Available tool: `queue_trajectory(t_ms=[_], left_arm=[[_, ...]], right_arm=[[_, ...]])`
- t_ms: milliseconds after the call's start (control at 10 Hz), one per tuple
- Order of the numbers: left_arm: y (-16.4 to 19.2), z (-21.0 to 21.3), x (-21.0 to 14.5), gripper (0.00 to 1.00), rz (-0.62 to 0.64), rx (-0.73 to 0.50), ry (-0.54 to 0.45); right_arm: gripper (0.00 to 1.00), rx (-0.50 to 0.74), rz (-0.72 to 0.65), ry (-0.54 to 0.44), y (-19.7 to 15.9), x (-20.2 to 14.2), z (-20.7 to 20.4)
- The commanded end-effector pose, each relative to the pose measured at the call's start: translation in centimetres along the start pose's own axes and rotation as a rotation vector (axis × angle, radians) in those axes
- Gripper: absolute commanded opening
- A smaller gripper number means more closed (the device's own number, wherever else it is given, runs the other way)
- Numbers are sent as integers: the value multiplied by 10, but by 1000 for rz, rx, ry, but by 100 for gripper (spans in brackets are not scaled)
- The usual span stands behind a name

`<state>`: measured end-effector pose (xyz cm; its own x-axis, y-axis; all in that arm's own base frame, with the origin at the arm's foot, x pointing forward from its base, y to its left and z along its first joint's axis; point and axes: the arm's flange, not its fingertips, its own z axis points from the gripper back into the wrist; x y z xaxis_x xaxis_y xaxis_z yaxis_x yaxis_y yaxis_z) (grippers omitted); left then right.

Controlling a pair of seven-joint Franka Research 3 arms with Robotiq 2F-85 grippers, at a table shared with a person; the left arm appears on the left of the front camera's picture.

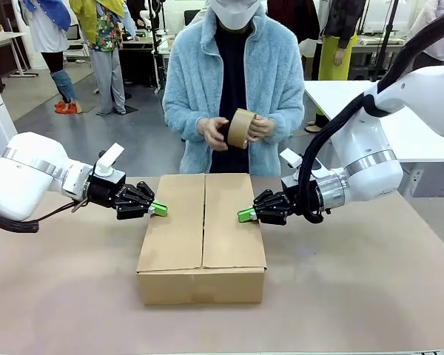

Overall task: Wrap the clocks to prevent damage.
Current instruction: After the human seals the box with tape, release both hands from the side flaps of the Package Box.

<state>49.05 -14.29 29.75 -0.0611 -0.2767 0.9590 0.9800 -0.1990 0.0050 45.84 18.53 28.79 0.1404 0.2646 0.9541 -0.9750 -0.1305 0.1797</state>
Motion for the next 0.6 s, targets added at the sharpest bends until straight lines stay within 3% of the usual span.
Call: queue_trajectory(t_ms=[0, 500], left_arm=[[1, -3, -4, 1, 8, 6, 6], [1, -3, -4, 1, 8, 6, 6]], right_arm=[[1, -13, -7, 11, 0, -4, 0], [1, -13, -7, 11, 0, -4, 0]])
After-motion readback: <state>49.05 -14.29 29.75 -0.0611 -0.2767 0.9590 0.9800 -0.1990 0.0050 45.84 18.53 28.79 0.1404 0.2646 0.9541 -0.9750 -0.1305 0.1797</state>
